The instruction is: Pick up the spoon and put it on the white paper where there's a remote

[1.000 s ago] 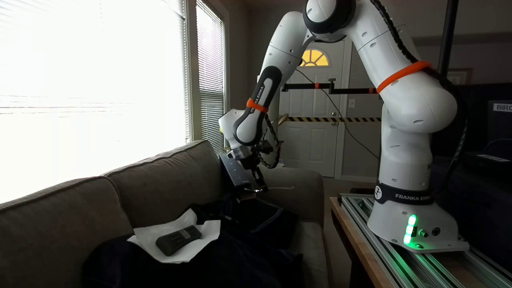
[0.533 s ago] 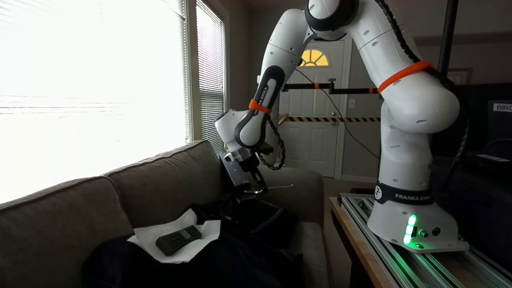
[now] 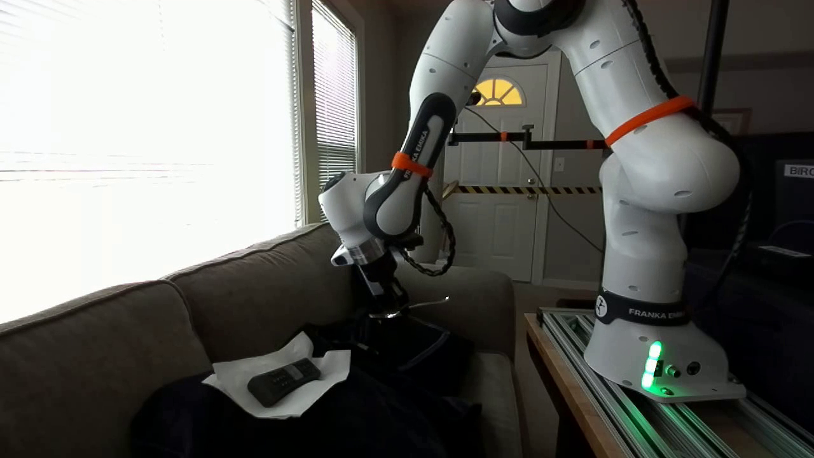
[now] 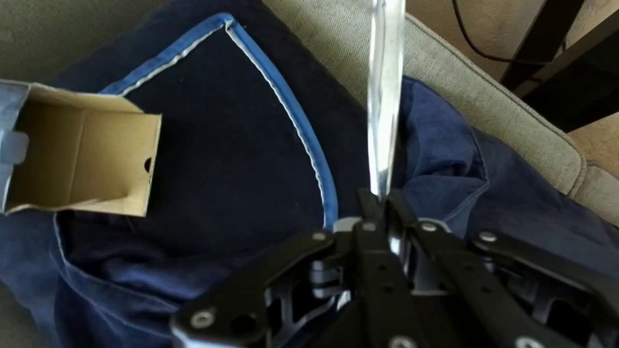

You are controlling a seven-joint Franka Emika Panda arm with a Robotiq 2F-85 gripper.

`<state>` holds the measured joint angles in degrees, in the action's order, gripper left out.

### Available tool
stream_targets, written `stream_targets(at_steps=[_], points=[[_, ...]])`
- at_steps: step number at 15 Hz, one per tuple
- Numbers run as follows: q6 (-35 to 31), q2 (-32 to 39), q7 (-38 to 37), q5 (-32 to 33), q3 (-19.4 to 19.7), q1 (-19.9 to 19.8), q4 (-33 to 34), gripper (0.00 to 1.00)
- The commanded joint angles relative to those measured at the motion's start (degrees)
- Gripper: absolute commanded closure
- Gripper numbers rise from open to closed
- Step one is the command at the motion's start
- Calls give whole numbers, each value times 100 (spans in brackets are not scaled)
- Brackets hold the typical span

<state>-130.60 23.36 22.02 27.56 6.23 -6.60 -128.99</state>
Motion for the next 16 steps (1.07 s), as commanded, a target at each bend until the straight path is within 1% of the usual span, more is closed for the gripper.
stream_targets(at_steps=[1,4,8,12,16], points=[[349,-71,-103,193,-166,338,71,98],[667,-1,-193,210,-371,647,236,98],[1093,151,-334,81,-660,969,607,98],[1615,420,-600,61,-855,1267,1193,98],[2051,878,-878,0,-955,1486,1862,98]])
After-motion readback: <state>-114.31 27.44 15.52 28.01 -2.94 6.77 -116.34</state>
